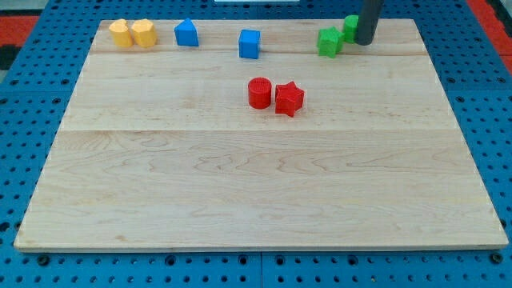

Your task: Place the green circle to the right of the blue cube

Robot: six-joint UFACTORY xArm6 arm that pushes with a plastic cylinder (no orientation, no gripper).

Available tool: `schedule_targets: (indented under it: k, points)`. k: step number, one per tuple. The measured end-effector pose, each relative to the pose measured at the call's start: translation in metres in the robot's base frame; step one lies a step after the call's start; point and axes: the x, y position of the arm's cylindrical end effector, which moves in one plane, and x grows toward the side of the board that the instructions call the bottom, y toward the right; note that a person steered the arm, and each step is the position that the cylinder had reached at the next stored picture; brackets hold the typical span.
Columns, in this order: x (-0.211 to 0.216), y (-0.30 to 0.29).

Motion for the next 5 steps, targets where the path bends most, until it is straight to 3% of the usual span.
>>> schedule_targets:
  k: [2, 3, 5]
  points:
    - [-0.047, 0.062]
    - [-0.047, 0.051]
    - [-0.047, -0.102]
